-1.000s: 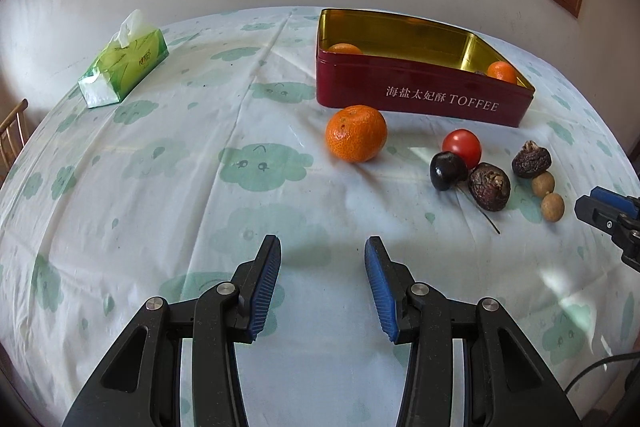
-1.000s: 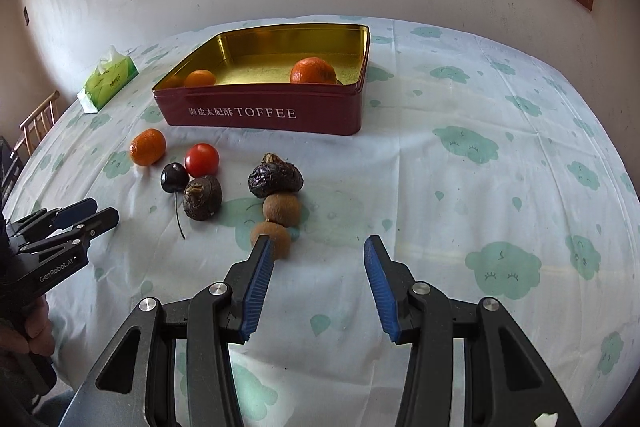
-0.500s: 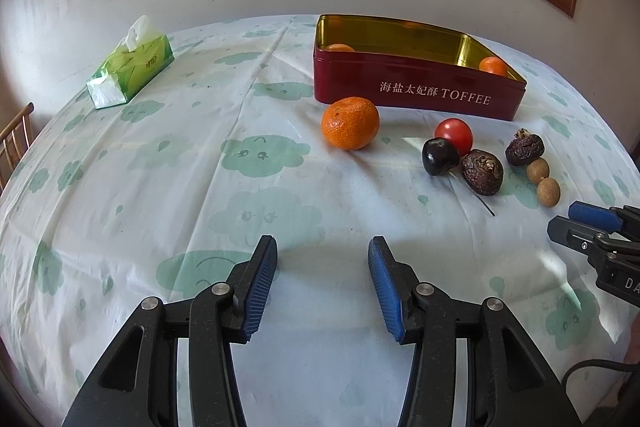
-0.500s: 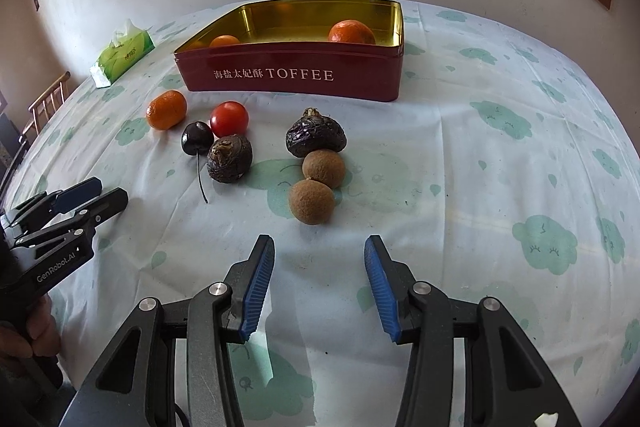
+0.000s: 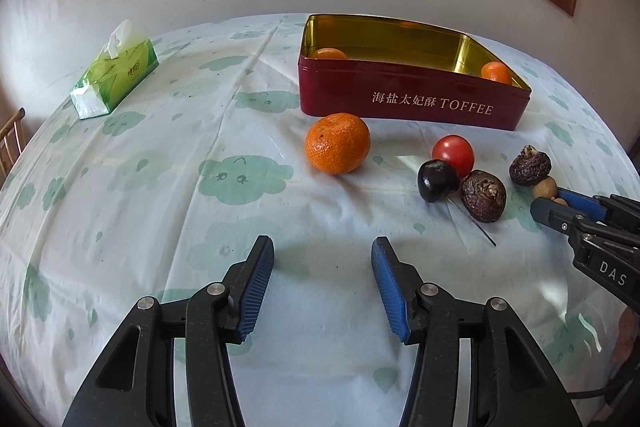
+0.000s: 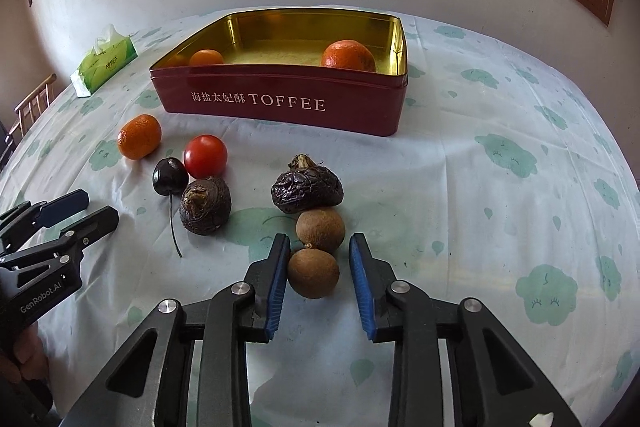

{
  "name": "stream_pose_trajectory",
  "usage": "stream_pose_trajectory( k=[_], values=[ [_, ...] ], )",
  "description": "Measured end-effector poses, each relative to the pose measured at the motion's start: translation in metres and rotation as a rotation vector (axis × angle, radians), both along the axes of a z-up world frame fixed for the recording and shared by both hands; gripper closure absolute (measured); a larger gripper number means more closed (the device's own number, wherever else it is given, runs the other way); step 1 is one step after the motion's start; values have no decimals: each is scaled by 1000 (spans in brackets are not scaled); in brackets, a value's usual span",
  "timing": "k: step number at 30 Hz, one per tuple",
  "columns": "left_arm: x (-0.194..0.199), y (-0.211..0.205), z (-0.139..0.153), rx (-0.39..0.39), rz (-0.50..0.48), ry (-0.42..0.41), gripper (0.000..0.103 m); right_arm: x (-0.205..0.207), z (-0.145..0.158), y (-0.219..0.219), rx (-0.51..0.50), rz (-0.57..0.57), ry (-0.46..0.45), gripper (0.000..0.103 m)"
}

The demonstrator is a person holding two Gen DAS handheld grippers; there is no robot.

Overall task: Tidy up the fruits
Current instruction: 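Grasp the two stacked brown longans with the right gripper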

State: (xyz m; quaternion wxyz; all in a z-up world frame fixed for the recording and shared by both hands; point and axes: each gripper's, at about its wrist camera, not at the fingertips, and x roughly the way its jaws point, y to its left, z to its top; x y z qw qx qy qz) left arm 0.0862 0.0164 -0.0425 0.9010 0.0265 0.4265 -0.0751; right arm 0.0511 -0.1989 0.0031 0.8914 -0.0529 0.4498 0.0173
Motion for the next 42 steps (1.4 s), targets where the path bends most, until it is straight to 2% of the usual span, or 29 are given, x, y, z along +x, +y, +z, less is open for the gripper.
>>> stream_pose_trajectory(
  k=[2, 10, 20, 34, 42],
  values=[
    [3, -2, 0, -2, -5, 8, 50, -2, 0, -2, -2, 1, -2, 80],
    [10, -6, 0, -2, -10, 13, 47, -14, 1, -16, 0, -25, -9, 81],
    [27, -10, 1, -24, -6, 34, 47, 0, 4, -47, -18, -98, -28, 81],
    [70, -14, 1, -29, 37, 50, 47, 8, 4, -52, -20, -100, -41, 80],
    [75, -17, -2, 1, 35, 16, 47, 8, 4, -52, -19, -100, -40, 80]
  ],
)
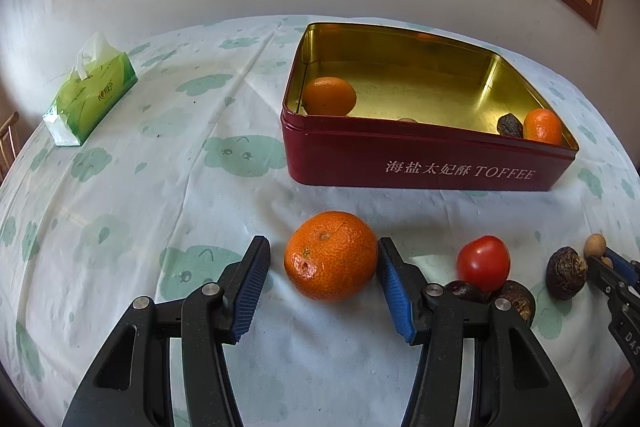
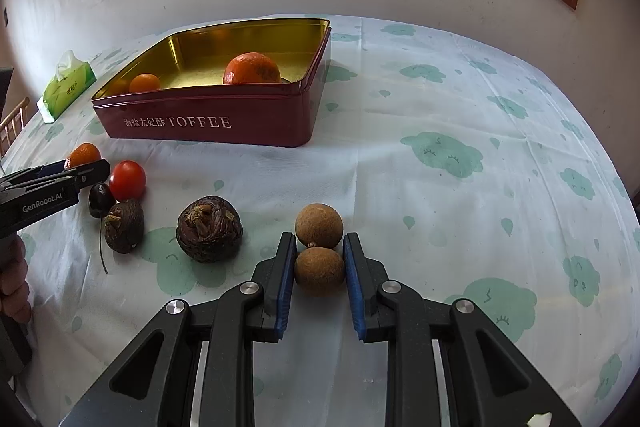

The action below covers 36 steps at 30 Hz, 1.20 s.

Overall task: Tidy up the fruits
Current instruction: 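Grasp the two stacked brown longans with the right gripper, then grasp the small mandarin with the left gripper while the right gripper holds the longans, then carry the mandarin and longans over the tin with both grippers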

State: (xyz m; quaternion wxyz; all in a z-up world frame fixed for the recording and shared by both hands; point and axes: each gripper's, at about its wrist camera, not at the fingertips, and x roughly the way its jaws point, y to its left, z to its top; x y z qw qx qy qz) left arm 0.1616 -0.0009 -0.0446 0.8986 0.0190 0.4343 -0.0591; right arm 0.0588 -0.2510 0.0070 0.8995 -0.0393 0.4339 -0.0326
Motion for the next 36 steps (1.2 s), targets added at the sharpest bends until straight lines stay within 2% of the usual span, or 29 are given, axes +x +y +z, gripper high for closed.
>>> stream_pose_trajectory(
  k=[3, 8, 36],
  values=[
    [-1, 0, 0, 1, -4, -6, 49, 0, 0, 0, 0, 0, 0, 80],
    [-4, -5, 1, 10, -27, -15, 61, 0, 0, 0, 0, 0, 0, 80],
    [-9, -5, 2, 17, -20, -15, 61, 2, 1, 1, 0, 3, 14, 81]
  ],
)
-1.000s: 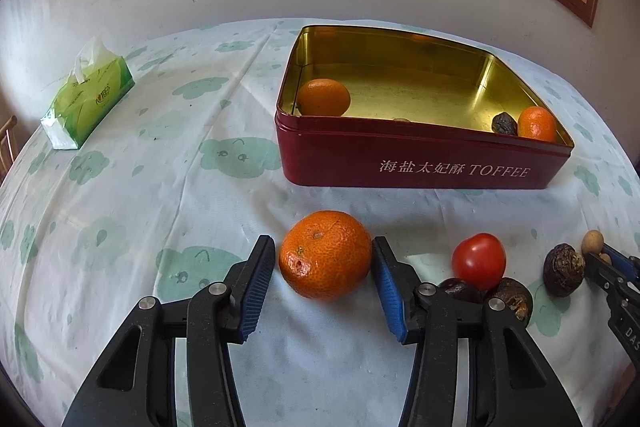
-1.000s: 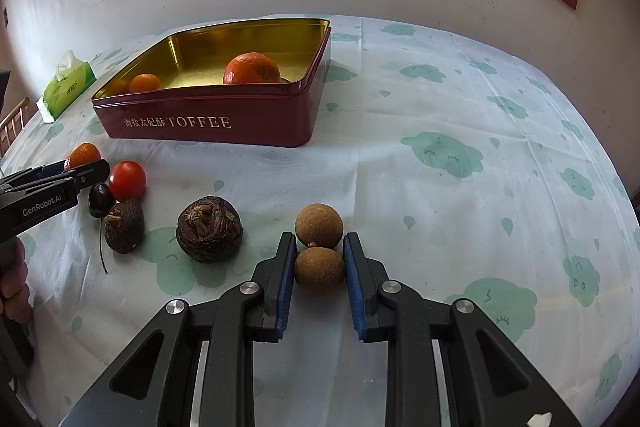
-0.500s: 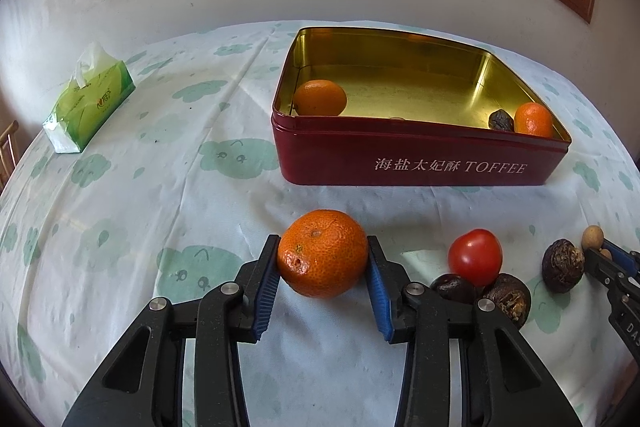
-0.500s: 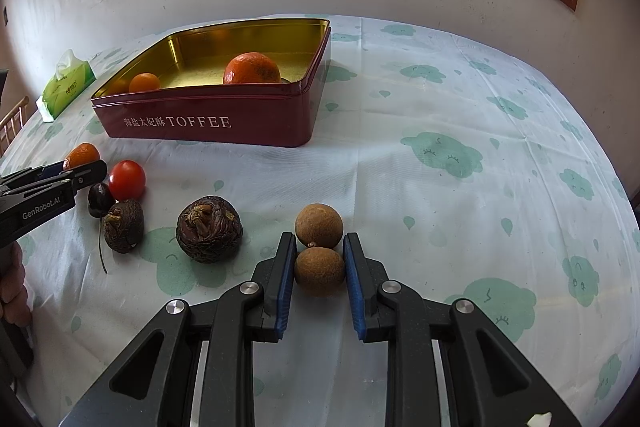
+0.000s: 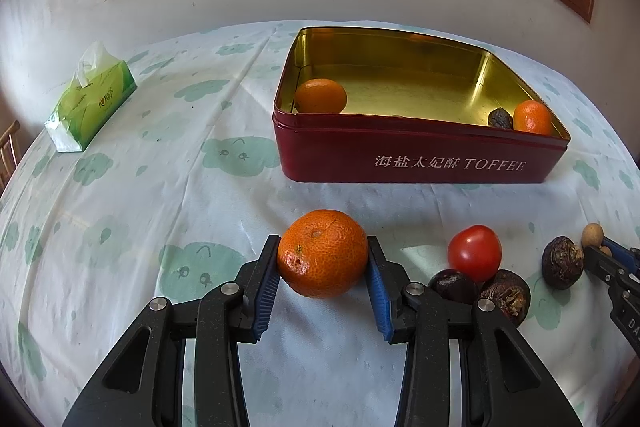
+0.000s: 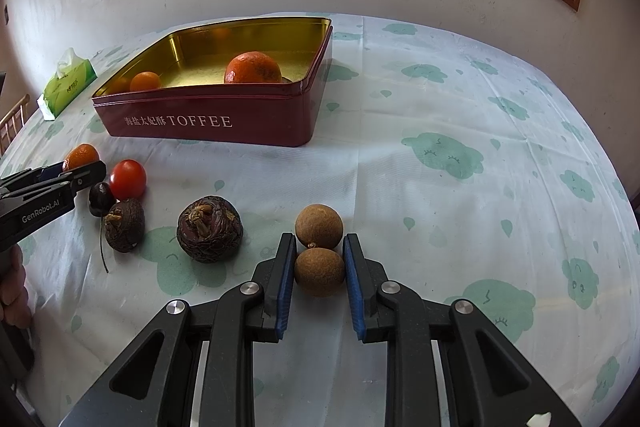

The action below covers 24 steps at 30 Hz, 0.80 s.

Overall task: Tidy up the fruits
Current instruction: 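Carry the mandarin and longans over the tin with both grippers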

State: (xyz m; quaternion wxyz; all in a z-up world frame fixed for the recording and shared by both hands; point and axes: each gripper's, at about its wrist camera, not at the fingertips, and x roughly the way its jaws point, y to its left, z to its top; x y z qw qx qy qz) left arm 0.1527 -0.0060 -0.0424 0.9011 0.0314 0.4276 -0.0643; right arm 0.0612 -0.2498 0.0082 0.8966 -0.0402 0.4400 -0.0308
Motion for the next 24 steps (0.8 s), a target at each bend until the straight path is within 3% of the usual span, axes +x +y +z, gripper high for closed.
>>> stream_pose_trajectory(
  k=[9, 24],
  values=[
    [-10, 0, 4, -18, -14, 14, 61, 1, 9, 5, 10, 16, -5, 81],
    [-24, -2, 34, -37, -24, -39, 61, 9, 43, 28, 14, 88, -62, 81]
  ],
)
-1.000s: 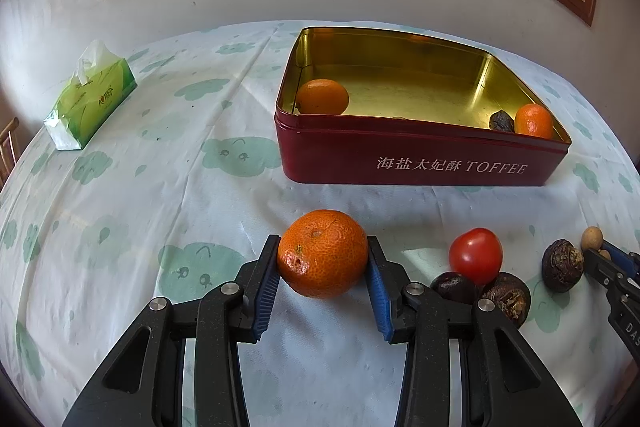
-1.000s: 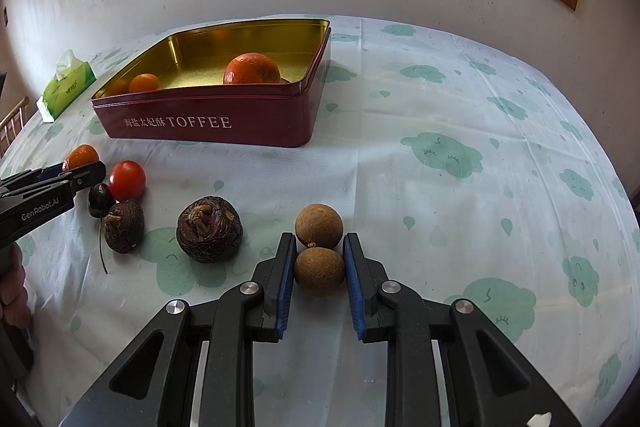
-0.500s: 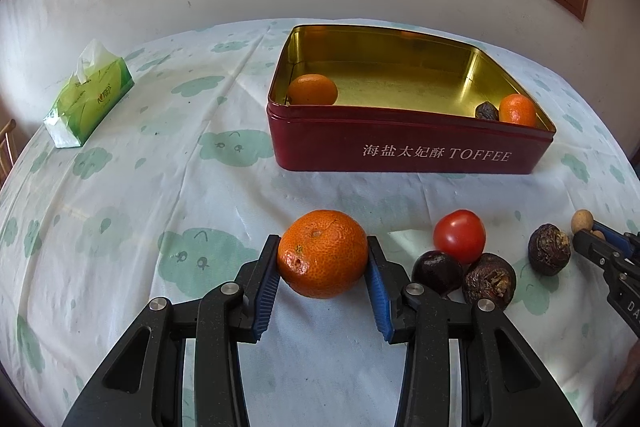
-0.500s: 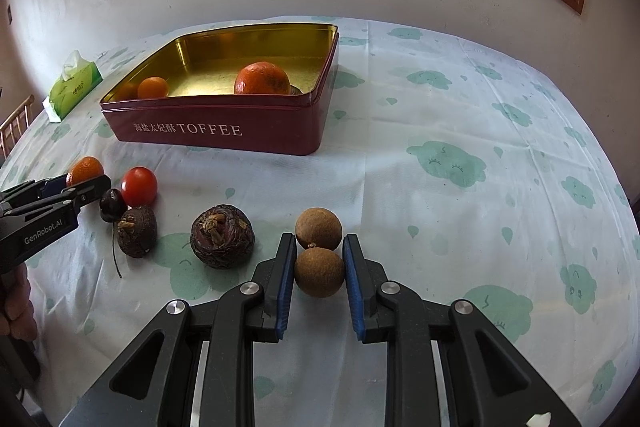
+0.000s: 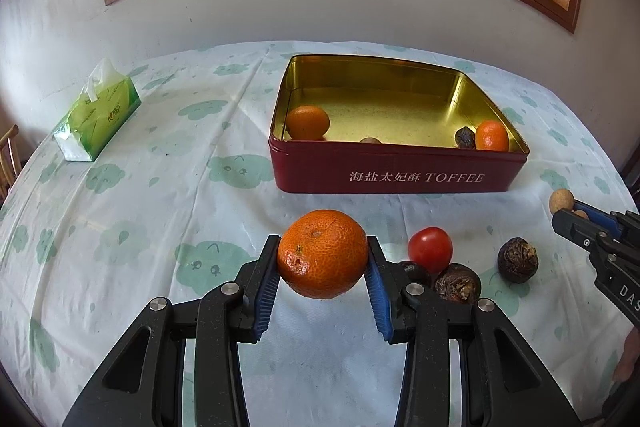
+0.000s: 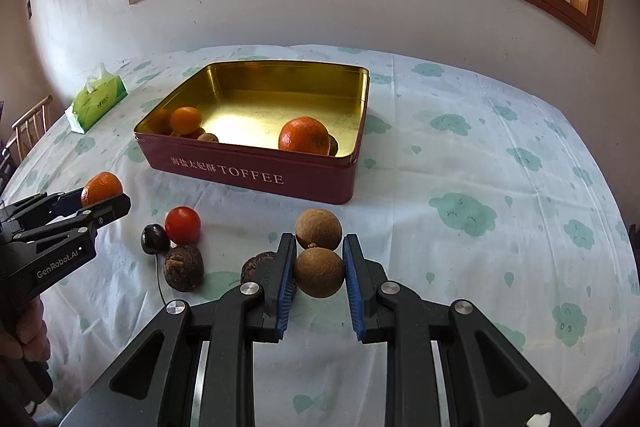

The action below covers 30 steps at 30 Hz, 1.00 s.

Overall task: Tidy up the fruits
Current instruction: 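Carry the mandarin and longans over the tin with both grippers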

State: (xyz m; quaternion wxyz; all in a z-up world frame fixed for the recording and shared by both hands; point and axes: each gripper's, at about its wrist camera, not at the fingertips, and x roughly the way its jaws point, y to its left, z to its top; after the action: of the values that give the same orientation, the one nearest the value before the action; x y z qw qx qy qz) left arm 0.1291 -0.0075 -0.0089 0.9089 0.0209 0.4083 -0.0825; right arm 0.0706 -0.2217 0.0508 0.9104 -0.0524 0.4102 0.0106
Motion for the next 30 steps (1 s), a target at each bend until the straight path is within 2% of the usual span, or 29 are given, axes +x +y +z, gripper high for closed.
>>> stream_pose_trajectory(
  k=[14, 30],
  values=[
    [23, -7, 24, 2, -4, -36, 61, 37, 21, 14, -18, 48, -39, 81],
    [63, -15, 28, 9, -7, -42, 61, 83, 7, 4, -29, 35, -9, 81]
  ],
)
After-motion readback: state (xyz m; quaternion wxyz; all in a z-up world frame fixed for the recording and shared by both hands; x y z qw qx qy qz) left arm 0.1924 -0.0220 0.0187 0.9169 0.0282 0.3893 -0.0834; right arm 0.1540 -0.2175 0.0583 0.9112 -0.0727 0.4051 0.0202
